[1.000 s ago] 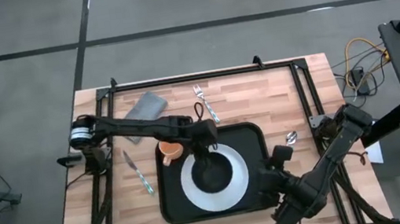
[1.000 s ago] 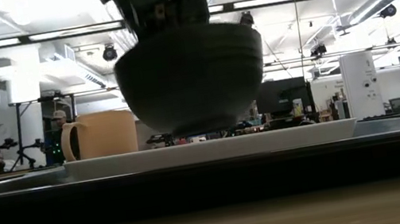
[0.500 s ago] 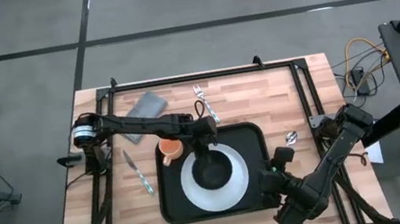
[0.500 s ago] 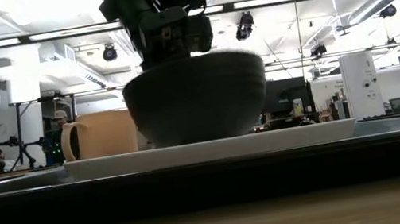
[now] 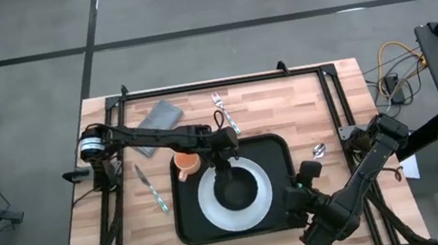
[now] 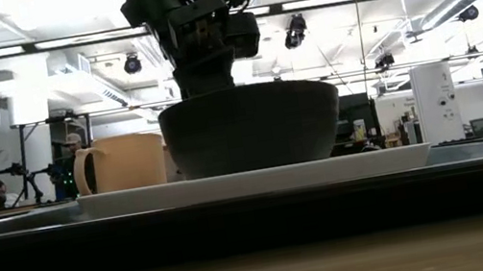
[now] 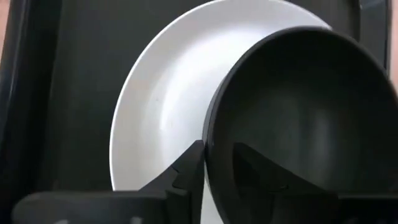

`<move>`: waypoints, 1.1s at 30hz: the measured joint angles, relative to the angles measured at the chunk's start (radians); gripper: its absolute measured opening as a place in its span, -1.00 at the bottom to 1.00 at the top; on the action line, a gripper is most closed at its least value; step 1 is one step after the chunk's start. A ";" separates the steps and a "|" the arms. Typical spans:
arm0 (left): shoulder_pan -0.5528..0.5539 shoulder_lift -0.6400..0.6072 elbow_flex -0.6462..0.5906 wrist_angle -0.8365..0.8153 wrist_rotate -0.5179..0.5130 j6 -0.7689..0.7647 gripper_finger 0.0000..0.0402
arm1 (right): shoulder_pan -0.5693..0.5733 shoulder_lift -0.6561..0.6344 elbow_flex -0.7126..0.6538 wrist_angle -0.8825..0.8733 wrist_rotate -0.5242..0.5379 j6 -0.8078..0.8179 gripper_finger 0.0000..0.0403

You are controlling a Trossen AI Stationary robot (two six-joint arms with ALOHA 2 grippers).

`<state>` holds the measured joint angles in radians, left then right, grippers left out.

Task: Set up tray
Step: Put the black bowl on top of the white plate, then put the gray napkin to the right of the white plate on the black tray

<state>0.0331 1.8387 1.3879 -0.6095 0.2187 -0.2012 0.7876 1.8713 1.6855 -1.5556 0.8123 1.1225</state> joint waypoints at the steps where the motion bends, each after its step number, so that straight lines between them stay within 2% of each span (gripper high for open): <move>1: 0.000 -0.008 0.000 -0.001 -0.002 0.000 -0.64 | 0.000 0.000 0.000 0.000 0.000 0.000 -0.04; 7: 0.003 -0.093 0.058 -0.129 -0.009 -0.001 -0.56 | 0.000 0.000 -0.001 0.004 0.000 0.001 -0.04; 11: 0.000 -0.203 0.070 -0.192 -0.090 -0.017 -0.56 | 0.000 0.000 -0.003 0.024 0.007 0.003 -0.04; 14: -0.002 -0.331 0.028 -0.201 -0.151 -0.021 -0.56 | 0.000 0.000 -0.008 0.042 0.023 0.016 -0.04; 18: -0.008 -0.543 -0.074 -0.173 -0.250 -0.070 -0.56 | 0.000 0.001 -0.022 0.070 0.087 0.078 -0.04; 22: -0.015 -0.765 -0.217 -0.134 -0.306 -0.111 -0.56 | -0.004 0.002 -0.036 0.107 0.166 0.075 -0.04; 26: -0.020 -0.962 -0.382 -0.089 -0.400 -0.192 -0.56 | -0.030 0.002 -0.040 0.121 0.183 0.061 -0.04; 33: -0.020 -1.153 -0.629 -0.090 -0.590 -0.206 -0.56 | -0.064 0.002 -0.040 0.215 0.178 -0.046 -0.04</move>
<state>0.0135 0.6858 0.7585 -0.6998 -0.3713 -0.4075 0.7232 1.8732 1.6451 -1.3404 0.9904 1.0762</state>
